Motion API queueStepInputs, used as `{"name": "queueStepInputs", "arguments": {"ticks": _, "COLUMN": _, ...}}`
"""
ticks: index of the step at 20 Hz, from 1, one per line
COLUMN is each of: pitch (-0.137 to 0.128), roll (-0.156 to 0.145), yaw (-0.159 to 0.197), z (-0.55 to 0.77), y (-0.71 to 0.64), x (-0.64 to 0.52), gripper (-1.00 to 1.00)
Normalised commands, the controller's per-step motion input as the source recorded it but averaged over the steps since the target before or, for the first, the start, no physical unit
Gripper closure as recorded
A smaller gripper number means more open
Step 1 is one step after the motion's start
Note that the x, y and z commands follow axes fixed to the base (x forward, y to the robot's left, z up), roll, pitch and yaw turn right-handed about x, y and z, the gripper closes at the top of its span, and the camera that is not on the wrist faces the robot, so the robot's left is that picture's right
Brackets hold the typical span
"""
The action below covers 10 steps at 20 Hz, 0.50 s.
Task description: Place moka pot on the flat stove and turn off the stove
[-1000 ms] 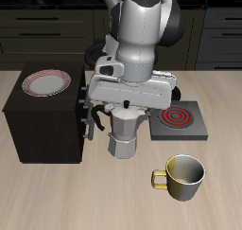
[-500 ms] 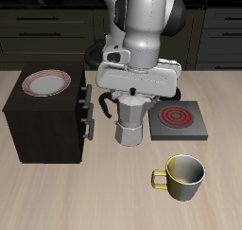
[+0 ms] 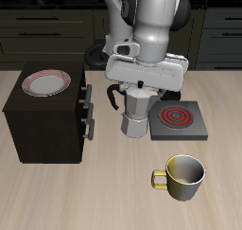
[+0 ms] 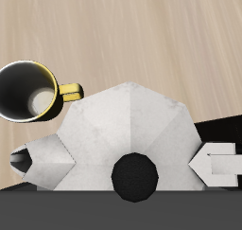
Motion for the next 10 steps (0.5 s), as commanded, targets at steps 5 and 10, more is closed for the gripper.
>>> {"name": "queueStepInputs", "arguments": {"ticks": 5, "pitch": -0.010, "roll": -0.001, "yaw": -0.003, "z": 0.10, "y": 0.27, "x": -0.21, "gripper": 1.00}}
{"name": "queueStepInputs", "arguments": {"ticks": 10, "pitch": 0.009, "roll": 0.009, "yaw": -0.004, "z": 0.07, "y": 0.20, "x": -0.14, "gripper": 1.00}}
